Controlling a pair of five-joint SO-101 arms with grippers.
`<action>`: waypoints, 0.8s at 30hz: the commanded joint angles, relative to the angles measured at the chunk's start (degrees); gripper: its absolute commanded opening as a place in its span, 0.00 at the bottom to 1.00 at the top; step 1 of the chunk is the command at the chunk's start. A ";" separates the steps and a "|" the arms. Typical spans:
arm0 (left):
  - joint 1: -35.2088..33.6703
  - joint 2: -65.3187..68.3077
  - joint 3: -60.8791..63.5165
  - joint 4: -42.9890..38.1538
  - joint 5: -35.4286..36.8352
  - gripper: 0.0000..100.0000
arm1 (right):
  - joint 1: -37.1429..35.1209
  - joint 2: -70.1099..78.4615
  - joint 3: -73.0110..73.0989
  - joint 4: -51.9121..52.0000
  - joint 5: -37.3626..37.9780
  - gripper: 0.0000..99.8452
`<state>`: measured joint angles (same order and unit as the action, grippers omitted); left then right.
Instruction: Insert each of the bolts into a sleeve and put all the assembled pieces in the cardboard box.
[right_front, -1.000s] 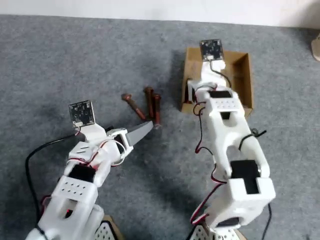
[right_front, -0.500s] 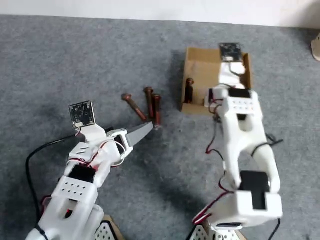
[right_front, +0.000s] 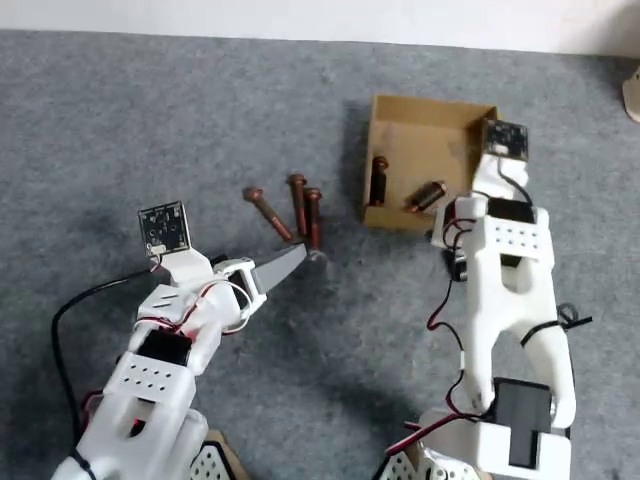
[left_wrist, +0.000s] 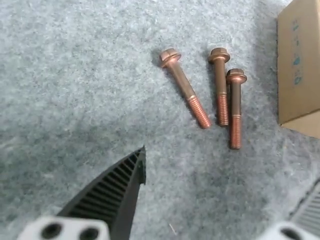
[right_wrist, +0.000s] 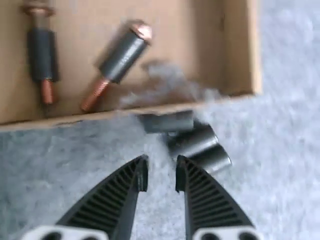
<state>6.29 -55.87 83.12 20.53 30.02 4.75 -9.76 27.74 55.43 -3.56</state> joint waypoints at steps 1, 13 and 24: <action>-0.04 -0.92 -0.31 0.09 -0.09 0.46 | 3.56 -2.59 1.27 -0.57 -7.38 0.09; -0.04 -0.92 -0.40 0.09 -0.09 0.46 | 5.05 -2.51 10.07 -14.99 -14.51 0.21; -0.04 -0.92 -0.40 0.09 -0.09 0.46 | 5.05 15.60 7.43 -17.01 -14.68 0.22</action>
<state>6.29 -55.87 83.12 20.53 30.02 9.32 1.32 36.62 38.20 -17.80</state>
